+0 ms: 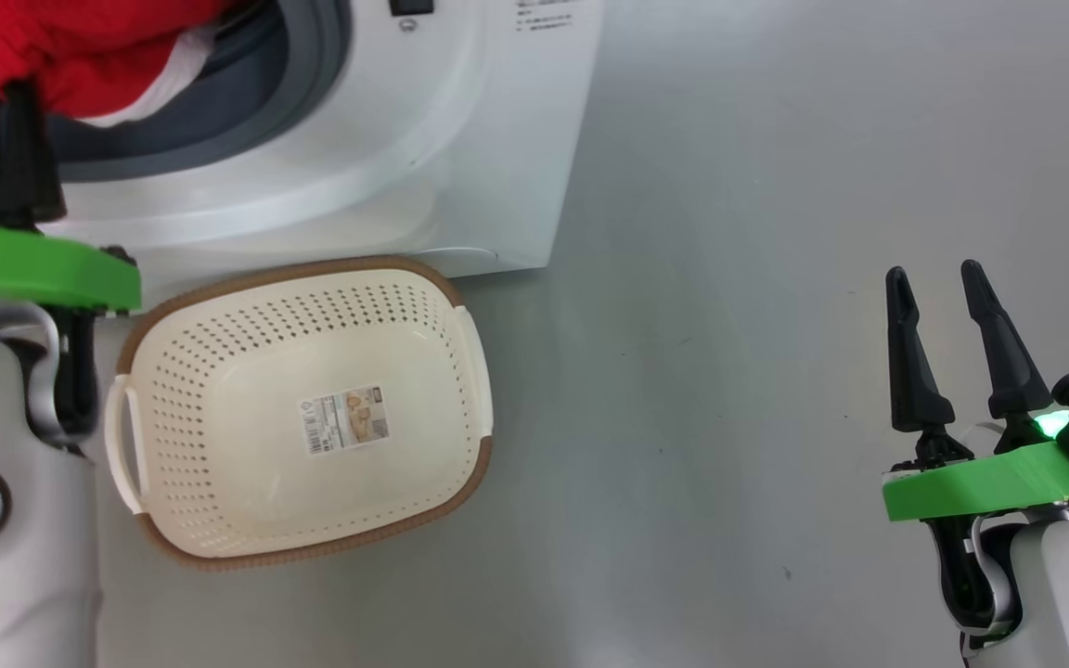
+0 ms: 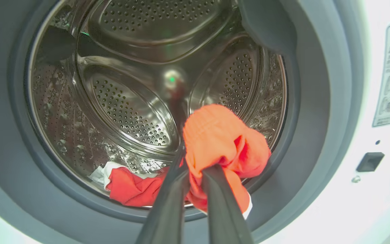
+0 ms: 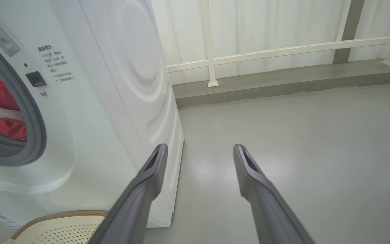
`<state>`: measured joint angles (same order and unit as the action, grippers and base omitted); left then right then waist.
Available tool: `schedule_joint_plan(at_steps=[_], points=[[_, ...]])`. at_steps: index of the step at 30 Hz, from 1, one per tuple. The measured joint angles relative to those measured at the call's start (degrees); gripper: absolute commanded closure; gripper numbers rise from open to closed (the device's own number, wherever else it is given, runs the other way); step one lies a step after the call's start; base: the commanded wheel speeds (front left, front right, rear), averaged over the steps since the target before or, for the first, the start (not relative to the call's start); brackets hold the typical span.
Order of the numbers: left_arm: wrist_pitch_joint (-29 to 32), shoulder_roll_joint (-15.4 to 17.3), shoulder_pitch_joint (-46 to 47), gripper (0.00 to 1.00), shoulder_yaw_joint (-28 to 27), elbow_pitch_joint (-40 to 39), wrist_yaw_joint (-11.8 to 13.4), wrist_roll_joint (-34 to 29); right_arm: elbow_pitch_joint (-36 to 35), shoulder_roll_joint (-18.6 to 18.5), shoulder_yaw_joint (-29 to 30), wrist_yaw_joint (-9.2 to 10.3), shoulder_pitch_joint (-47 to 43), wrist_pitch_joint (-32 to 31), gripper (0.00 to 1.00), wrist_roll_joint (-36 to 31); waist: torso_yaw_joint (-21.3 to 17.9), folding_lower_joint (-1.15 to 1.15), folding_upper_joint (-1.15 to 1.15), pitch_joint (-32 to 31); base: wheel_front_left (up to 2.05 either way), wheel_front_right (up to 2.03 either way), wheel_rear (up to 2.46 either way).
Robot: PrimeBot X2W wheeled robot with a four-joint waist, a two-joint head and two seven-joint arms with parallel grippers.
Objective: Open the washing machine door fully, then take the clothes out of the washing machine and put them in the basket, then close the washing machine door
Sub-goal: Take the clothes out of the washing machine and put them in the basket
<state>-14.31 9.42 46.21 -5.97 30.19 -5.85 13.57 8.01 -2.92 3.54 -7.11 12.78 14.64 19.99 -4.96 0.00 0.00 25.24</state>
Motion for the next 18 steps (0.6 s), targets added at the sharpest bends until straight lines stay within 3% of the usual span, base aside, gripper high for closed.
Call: schedule_joint_plan(at_steps=[6, 18], points=[[0.0, -3.2, -4.5, 1.0, -4.0, -9.3, -0.7, -0.5, 0.2, -0.1, 0.5, 0.0, -1.8, 0.0, 0.0, 0.0, 1.6, 0.0, 0.0, -1.1, 0.0, 0.0, 0.0], [-0.4, -5.2, -11.9, 1.0, -5.2, -25.7, -1.3, -1.5, 0.4, -0.2, 0.5, 0.0, -2.1, 0.0, 0.0, 0.0, 2.6, 0.0, 0.0, -2.6, 0.0, 0.0, 0.0]])
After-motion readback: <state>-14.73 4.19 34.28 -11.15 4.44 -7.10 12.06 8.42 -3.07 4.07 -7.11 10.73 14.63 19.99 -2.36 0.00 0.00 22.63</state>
